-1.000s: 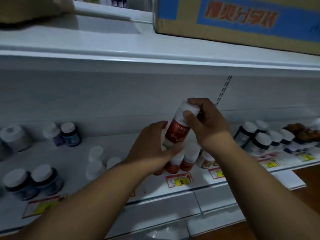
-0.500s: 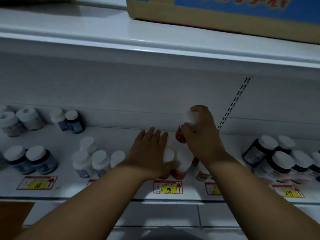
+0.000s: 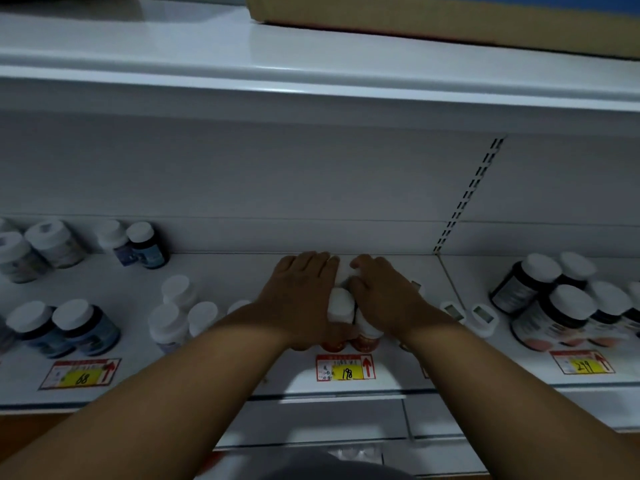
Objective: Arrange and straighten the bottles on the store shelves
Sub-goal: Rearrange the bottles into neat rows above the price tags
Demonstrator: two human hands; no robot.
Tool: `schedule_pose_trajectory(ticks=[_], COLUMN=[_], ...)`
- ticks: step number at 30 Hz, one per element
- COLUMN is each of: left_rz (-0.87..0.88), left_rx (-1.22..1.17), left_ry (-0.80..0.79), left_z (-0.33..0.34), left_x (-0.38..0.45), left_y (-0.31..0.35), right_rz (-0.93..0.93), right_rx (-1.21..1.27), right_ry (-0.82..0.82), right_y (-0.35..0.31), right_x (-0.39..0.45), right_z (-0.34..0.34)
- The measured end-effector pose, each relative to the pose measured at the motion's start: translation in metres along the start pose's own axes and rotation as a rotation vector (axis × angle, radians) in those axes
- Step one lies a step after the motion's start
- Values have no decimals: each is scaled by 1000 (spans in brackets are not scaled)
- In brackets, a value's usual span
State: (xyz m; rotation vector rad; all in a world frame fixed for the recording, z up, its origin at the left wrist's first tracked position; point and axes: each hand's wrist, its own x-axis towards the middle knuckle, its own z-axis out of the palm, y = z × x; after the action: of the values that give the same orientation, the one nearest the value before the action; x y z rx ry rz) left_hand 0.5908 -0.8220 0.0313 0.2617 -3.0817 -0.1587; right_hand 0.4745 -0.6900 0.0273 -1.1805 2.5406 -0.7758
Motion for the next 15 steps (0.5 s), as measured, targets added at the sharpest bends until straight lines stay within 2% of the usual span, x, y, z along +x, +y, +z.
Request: schedule_pose_trajectory(ticks=[5,10,15], left_rz=[-21,-61,-89], left_rx=[6,12,-136], left_ry=[24,157,6], left_z=[1,5,-3], left_x=[-1,0,-1], left_y=[3,18,-2], right_rz=[-49,-103,-47], right_rx=[0,-9,70], right_ry=[43,23,-73], right_y=[1,3,-1], right_x=[12,15,11], right_z=[-2,-4,-7])
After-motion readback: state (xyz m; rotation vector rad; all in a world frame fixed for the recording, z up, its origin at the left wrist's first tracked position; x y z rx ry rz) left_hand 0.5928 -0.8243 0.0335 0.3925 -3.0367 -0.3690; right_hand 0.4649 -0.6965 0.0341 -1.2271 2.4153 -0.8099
